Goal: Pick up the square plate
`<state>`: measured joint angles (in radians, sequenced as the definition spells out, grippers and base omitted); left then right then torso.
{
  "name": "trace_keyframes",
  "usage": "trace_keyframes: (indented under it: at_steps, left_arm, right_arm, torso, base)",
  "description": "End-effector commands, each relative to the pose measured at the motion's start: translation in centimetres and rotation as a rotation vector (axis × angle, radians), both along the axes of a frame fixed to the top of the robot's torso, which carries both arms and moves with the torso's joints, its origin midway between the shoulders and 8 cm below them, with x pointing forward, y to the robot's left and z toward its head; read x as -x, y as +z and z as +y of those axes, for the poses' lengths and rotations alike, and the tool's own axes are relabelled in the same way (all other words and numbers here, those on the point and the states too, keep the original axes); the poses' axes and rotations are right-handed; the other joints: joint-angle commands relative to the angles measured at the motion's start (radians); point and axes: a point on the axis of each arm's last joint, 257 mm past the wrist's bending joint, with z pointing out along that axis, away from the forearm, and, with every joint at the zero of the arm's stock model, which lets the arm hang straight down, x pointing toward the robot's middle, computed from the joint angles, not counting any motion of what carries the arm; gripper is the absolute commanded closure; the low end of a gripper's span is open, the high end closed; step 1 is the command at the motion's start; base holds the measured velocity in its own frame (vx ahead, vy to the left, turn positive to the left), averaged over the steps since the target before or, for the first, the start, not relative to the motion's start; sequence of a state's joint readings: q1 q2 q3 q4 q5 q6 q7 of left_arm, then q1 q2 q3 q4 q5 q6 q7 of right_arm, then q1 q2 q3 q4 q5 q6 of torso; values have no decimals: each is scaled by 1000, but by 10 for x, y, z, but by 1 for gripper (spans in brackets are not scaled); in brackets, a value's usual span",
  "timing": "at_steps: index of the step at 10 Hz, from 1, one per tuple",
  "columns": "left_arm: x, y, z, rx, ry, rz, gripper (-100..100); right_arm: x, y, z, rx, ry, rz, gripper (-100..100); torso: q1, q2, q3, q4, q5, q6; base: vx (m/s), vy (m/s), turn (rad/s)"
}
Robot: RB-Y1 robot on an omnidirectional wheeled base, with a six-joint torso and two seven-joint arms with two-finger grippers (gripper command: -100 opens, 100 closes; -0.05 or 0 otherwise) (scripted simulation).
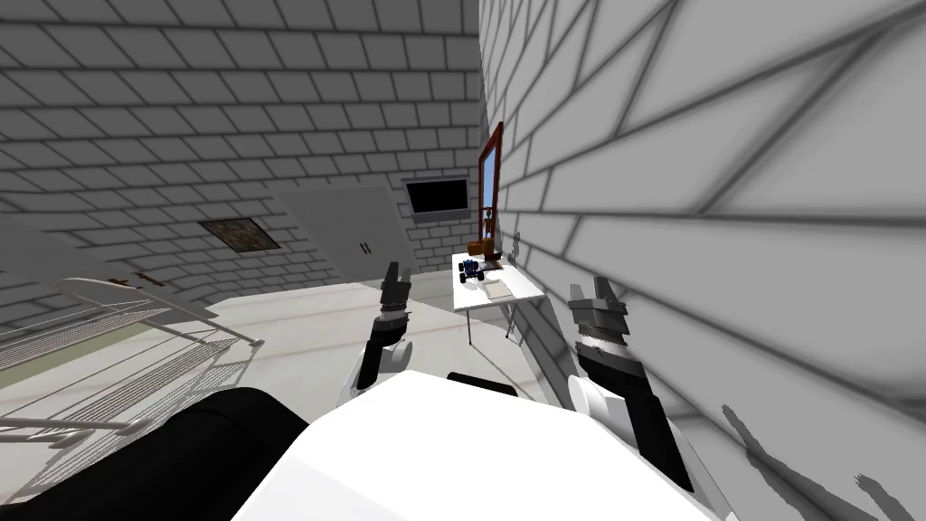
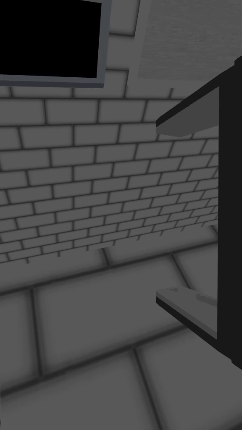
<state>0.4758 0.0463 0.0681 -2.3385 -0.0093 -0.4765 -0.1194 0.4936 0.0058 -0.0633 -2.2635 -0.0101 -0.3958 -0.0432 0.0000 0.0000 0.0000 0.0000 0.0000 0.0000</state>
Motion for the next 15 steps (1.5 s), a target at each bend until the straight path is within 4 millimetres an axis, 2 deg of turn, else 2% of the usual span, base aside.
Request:
trace_keyframes:
  at_steps: [1,5,11,12,14,15]
  left_arm:
    - [0,0,0,0,0,0,0]
    - [0,0,0,0,0,0,0]
    - [0,0,0,0,0,0,0]
    - [0,0,0,0,0,0,0]
    - [0,0,0,0,0,0,0]
    - [0,0,0,0,0,0,0]
  right_arm:
    - [-3,-3,4,43,11,17,-100]
    - [-13,-24,18,208,29,99,-100]
    - [-29,-86,34,559,25,277,-100]
    - [-29,-86,35,577,23,279,-100]
    - [-31,-114,36,718,20,343,-100]
    - [-31,-114,37,732,17,344,-100]
  torso:
    - [0,0,0,0,0,0]
    - [2,-1,0,0,0,0]
    - [4,-2,-1,0,1,0]
    - [5,-2,-1,0,1,0]
    - [3,-1,-1,0,1,0]
    - [4,-1,-1,0,1,0]
  base:
    - [2,10,22]
    - [11,31,39]
    - [16,66,74]
    - [17,50,22]
    - [20,58,79]
    - [19,51,36]
